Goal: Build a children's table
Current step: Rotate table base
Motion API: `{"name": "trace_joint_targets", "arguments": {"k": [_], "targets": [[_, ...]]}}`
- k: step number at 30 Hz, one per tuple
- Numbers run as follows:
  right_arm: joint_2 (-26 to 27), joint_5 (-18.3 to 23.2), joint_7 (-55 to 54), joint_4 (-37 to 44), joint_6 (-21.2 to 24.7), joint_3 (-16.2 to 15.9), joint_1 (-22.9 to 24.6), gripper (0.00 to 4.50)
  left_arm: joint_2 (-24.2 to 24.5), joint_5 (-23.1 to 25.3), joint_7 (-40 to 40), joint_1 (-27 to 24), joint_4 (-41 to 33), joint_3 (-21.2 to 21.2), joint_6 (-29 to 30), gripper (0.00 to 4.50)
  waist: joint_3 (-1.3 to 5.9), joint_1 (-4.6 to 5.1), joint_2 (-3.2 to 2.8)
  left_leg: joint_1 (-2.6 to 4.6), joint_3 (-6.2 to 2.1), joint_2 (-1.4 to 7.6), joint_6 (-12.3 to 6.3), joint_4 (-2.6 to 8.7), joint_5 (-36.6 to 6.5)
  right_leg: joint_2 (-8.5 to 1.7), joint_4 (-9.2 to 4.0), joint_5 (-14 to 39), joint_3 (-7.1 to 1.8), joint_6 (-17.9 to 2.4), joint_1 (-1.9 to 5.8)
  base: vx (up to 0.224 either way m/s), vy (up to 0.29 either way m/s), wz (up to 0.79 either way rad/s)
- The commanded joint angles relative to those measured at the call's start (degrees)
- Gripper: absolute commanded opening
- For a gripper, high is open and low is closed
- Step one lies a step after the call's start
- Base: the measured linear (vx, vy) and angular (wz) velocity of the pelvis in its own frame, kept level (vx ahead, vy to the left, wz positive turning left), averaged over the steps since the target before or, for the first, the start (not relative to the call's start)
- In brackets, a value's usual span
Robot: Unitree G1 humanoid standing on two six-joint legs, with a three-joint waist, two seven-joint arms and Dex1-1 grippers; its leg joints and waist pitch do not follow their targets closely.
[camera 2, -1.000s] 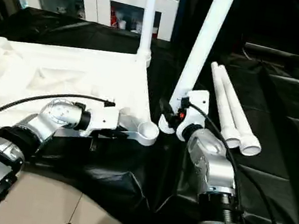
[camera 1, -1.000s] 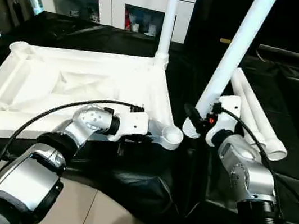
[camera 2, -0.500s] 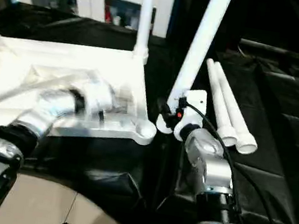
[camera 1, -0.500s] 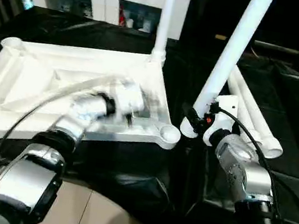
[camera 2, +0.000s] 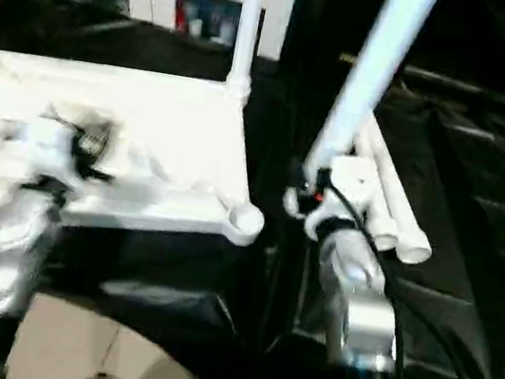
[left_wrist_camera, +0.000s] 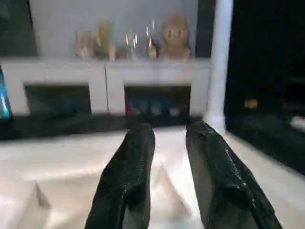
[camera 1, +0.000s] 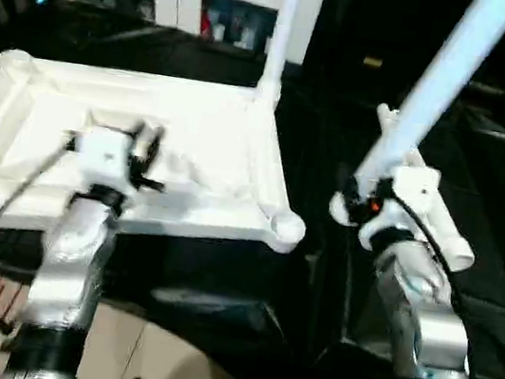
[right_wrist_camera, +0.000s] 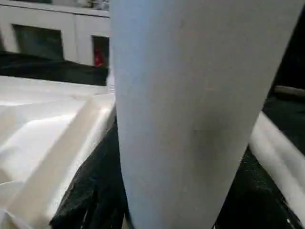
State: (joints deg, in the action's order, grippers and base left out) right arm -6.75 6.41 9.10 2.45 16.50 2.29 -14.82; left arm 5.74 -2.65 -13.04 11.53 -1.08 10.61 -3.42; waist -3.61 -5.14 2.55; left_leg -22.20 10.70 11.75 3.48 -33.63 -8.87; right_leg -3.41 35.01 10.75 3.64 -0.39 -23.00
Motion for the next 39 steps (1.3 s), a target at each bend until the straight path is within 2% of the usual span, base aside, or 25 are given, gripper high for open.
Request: {"name": "trace_joint_targets", "arguments": {"k": [1,6,8,9,11,12,13,14,15,16,18,19,21,22,23,24,25,27,28,29,30,31,32,34,39], "targets": [[-1.40,0.47,0.75,2.01,1.85,1.12,1.45,1.90,-0.60,-0.17,0.96,-2.07,-5.20,-2.10,3.46,1.40,3.07,0.34,-0.22,2.09,-1.06,2.13,2.25,4.75,-22.91,-4.07,-5.09,21.80,-2.78,-3.79,1.73,0.000,0.000,0.00],[-1.35,5.52,2.97,3.76,2.45,4.91,7.23,1.90,-1.30,0.17,0.33,-10.02,-13.18,-4.19,10.88,1.40,1.64,1.68,-0.17,6.77,-1.28,0.69,1.91,3.08,-38.35,-2.67,-9.88,47.29,0.54,1.96,0.87,0.000,0.000,0.00],[-1.23,5.74,3.00,3.87,2.19,5.08,7.36,1.90,-1.20,0.09,0.39,-10.21,-13.55,-4.30,11.22,1.40,1.28,2.79,-0.89,6.94,-2.24,1.43,1.62,3.94,-41.51,-2.38,-10.26,44.53,3.02,2.15,3.04,0.013,0.020,-0.13],[-1.04,6.31,3.44,4.15,2.20,4.95,7.36,1.90,-0.77,0.16,0.24,-10.22,-13.60,-4.48,11.70,1.40,1.24,3.73,-2.52,4.53,-3.96,4.00,1.86,8.08,-49.52,-2.10,-4.12,31.31,2.89,0.29,7.11,0.025,0.040,-0.26],[-1.52,5.95,4.14,4.45,2.40,3.81,7.17,1.90,-0.23,0.46,0.30,-10.10,-13.35,-4.89,12.43,1.40,0.94,3.57,-2.50,3.67,-4.19,5.23,2.08,10.65,-54.55,-2.05,1.29,22.89,2.11,-0.91,8.31,-0.007,0.008,-0.28],[-1.68,5.81,4.26,4.69,2.57,3.39,7.18,1.90,0.03,0.35,0.45,-10.29,-13.81,-5.11,13.39,1.40,0.58,3.93,-1.59,5.71,-3.37,4.53,1.44,9.33,-53.55,-2.90,-0.57,24.16,0.28,-2.25,6.06,0.003,-0.018,-0.22],[-1.71,5.73,4.27,4.78,2.67,3.19,7.16,1.90,0.15,0.39,0.67,-10.47,-14.00,-5.21,14.07,1.40,0.15,3.38,0.02,7.94,-0.85,-0.70,1.41,1.73,-41.73,-4.72,-10.18,51.60,0.10,0.55,2.76,0.080,-0.067,-0.08],[-1.73,5.51,4.28,4.74,2.70,2.86,7.04,1.90,0.27,0.54,0.84,-10.69,-13.86,-5.24,14.41,1.40,0.10,3.20,0.11,8.54,-0.19,-1.67,0.21,-2.09,-32.75,-7.57,-12.36,60.81,-0.95,1.09,2.39,0.100,-0.044,-0.23],[-1.76,5.53,4.70,4.64,2.88,2.35,6.84,1.90,0.58,1.16,1.01,-11.12,-13.97,-5.49,15.17,1.40,1.22,2.40,1.01,3.10,-1.40,-1.39,-2.38,-3.40,-19.00,-10.04,-11.31,64.53,-3.05,1.36,8.02,0.100,-0.044,-0.23],[-1.76,5.63,4.97,4.58,2.98,2.15,6.74,1.90,0.74,1.47,0.98,-11.25,-13.98,-5.65,15.33,1.40,2.33,1.17,0.12,1.46,-2.13,-0.70,-2.83,-1.30,-13.28,-9.38,-9.75,55.47,-3.65,-1.02,9.85,0.151,0.015,-0.23],[-3.33,3.87,6.94,4.26,3.40,-0.72,6.44,1.90,0.31,1.18,1.28,-11.33,-14.77,-5.50,16.18,1.40,2.70,1.90,-0.32,2.12,-2.34,-0.27,-3.54,2.32,-11.68,-4.62,-7.38,38.49,-0.97,-5.20,9.44,0.157,0.013,-0.06],[-4.09,2.83,7.87,4.18,3.31,-2.07,6.40,1.90,0.29,1.14,1.45,-11.34,-15.01,-5.50,16.56,1.40,3.10,1.23,-0.26,-1.33,-3.79,-1.34,-9.08,2.18,-9.82,-4.94,-7.02,27.97,1.57,-6.17,11.92,0.131,0.007,0.08],[-4.87,2.09,10.20,4.30,3.12,-4.32,6.67,1.90,0.44,1.00,1.75,-11.75,-15.57,-5.64,16.83,1.40,4.42,2.49,-2.30,-0.14,-5.24,-2.49,-18.04,0.97,-1.94,-4.55,-7.60,17.66,4.31,-7.37,13.00,0.157,0.035,0.43],[-4.72,2.34,10.20,4.31,3.24,-4.19,6.69,1.90,0.41,1.02,1.90,-11.79,-15.66,-5.60,16.91,1.40,4.59,2.40,-2.92,1.39,-5.89,-2.68,-19.94,1.19,0.89,-3.55,-7.26,14.79,5.16,-7.80,12.52,0.184,0.045,0.72],[-4.32,3.04,10.21,4.32,3.58,-3.83,6.72,1.90,0.34,1.07,2.31,-11.92,-15.88,-5.52,17.13,1.40,4.53,3.18,-1.53,2.46,-7.04,-2.74,-22.87,1.30,3.52,-2.13,-6.63,12.27,5.82,-7.71,11.90,0.274,-0.018,0.64],[-4.20,3.99,10.49,4.24,4.28,-3.70,6.66,1.90,-0.09,0.28,2.99,-12.35,-16.48,-4.88,17.33,1.40,4.31,6.03,-2.67,12.11,-12.84,4.48,-26.86,2.89,9.50,0.23,1.51,12.13,4.81,-6.95,2.54,0.274,-0.018,0.64],[-4.29,4.08,10.73,4.16,4.21,-3.84,6.64,1.90,-0.19,0.14,3.24,-12.49,-16.70,-4.70,17.52,1.40,5.54,5.45,-1.94,15.13,-15.20,8.03,-32.04,1.01,26.90,-1.94,5.26,10.28,1.75,-2.28,-2.76,0.275,-0.046,0.32],[-4.73,4.41,12.24,3.72,3.71,-4.51,6.61,1.90,-0.04,0.04,3.36,-13.30,-17.21,-4.51,17.41,1.40,6.40,4.74,-0.12,15.46,-13.94,6.02,-28.94,-3.03,66.20,-5.20,4.85,-4.41,-2.93,3.94,-7.33,0.133,-0.037,0.02],[-4.67,4.96,12.29,3.38,3.94,-4.36,6.35,1.90,0.06,0.10,3.06,-13.66,-17.45,-4.62,16.24,1.40,6.27,4.63,2.53,10.33,-8.71,-3.18,-19.63,-5.74,59.07,-5.45,-0.50,-24.54,-5.56,1.73,-4.72,-0.053,-0.020,-0.09],[-4.69,5.07,12.36,3.24,3.99,-4.38,6.20,1.90,0.08,-0.11,2.74,-13.83,-17.54,-4.67,15.67,1.40,6.22,3.39,4.48,3.17,-5.66,-8.10,-15.37,-5.95,33.13,-6.72,0.03,-38.87,-8.77,-0.81,3.48,-0.157,0.025,0.17],[-4.71,5.07,12.45,3.17,4.22,-4.41,6.10,1.90,0.27,-0.43,2.20,-13.90,-17.54,-4.86,16.25,1.40,4.83,2.55,5.01,1.64,-5.87,-6.58,-13.80,-5.37,19.38,-8.67,-2.67,-41.24,-9.78,-4.29,3.35,-0.157,0.025,0.17],[-4.65,5.14,12.43,3.16,4.38,-4.35,6.08,1.90,0.40,-0.72,1.75,-13.91,-17.46,-5.01,16.51,1.40,5.09,2.58,4.82,1.48,-5.92,-4.57,-9.76,-3.57,4.01,-7.66,-2.23,-40.41,-9.43,-10.55,4.35,-0.062,-0.013,0.34],[-4.46,5.32,12.37,3.14,4.79,-4.16,6.03,1.90,0.73,-1.50,0.57,-13.88,-17.20,-5.39,17.28,1.40,5.17,2.97,3.38,1.91,-5.12,-4.18,-6.82,-0.51,3.99,-4.23,-1.30,-34.01,-6.90,-13.81,4.61,-0.019,-0.052,0.17],[-3.87,6.19,12.40,2.89,5.91,-3.33,5.79,1.90,2.56,-2.09,-2.15,-13.00,-15.72,-6.60,17.60,1.40,4.89,4.13,1.94,3.19,-4.25,-3.15,-8.22,0.56,8.56,-1.93,-1.00,-20.79,-5.11,-15.65,2.92,-0.033,-0.055,0.11],[-4.20,5.23,10.73,1.67,5.89,-3.06,4.49,1.90,9.27,-3.58,-14.21,-9.16,-11.19,-10.85,17.09,1.75,3.22,4.08,1.89,3.79,-3.13,-0.75,-3.84,2.36,-15.13,-2.32,-4.26,18.43,-4.52,-9.96,1.33,-0.069,-0.053,0.05]]}}
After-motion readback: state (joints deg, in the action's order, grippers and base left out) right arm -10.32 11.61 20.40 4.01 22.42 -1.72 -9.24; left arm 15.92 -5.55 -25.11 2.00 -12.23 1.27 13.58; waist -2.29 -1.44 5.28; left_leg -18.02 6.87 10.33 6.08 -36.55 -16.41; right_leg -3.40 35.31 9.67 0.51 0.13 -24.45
